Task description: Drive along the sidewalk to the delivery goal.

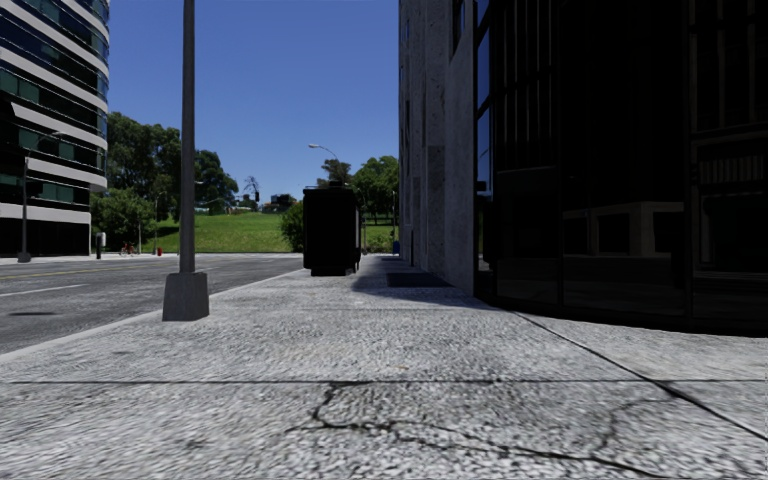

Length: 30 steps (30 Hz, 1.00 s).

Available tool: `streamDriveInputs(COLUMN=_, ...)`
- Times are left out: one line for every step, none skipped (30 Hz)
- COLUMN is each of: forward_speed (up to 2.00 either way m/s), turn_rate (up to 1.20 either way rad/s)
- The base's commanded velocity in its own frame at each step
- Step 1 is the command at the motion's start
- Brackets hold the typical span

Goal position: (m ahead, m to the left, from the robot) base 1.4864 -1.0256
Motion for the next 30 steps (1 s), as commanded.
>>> streamDriveInputs(forward_speed=1.07, turn_rate=0.00)
streamDriveInputs(forward_speed=1.07, turn_rate=-0.01)
streamDriveInputs(forward_speed=1.07, turn_rate=-0.05)
streamDriveInputs(forward_speed=1.07, turn_rate=-0.05)
streamDriveInputs(forward_speed=1.07, turn_rate=-0.22)
streamDriveInputs(forward_speed=1.07, turn_rate=-0.39)
streamDriveInputs(forward_speed=1.05, turn_rate=-0.52)
streamDriveInputs(forward_speed=1.05, turn_rate=-0.52)
streamDriveInputs(forward_speed=1.02, turn_rate=-0.62)
streamDriveInputs(forward_speed=1.00, turn_rate=-0.67)
streamDriveInputs(forward_speed=0.99, turn_rate=-0.71)
streamDriveInputs(forward_speed=0.99, turn_rate=-0.73)
streamDriveInputs(forward_speed=0.99, turn_rate=-0.73)
streamDriveInputs(forward_speed=0.99, turn_rate=-0.73)
streamDriveInputs(forward_speed=0.99, turn_rate=-0.73)
streamDriveInputs(forward_speed=0.99, turn_rate=-0.73)
streamDriveInputs(forward_speed=0.99, turn_rate=-0.73)
streamDriveInputs(forward_speed=0.99, turn_rate=-0.73)
streamDriveInputs(forward_speed=0.99, turn_rate=-0.73)
streamDriveInputs(forward_speed=0.99, turn_rate=-0.73)
streamDriveInputs(forward_speed=0.99, turn_rate=-0.73)
streamDriveInputs(forward_speed=0.99, turn_rate=-0.73)
streamDriveInputs(forward_speed=1.00, turn_rate=-0.73)
streamDriveInputs(forward_speed=1.00, turn_rate=-0.73)
streamDriveInputs(forward_speed=1.00, turn_rate=-0.73)
streamDriveInputs(forward_speed=1.00, turn_rate=-0.73)
streamDriveInputs(forward_speed=1.00, turn_rate=-0.73)
streamDriveInputs(forward_speed=1.00, turn_rate=-0.73)
streamDriveInputs(forward_speed=1.00, turn_rate=-0.73)
streamDriveInputs(forward_speed=1.00, turn_rate=-0.73)
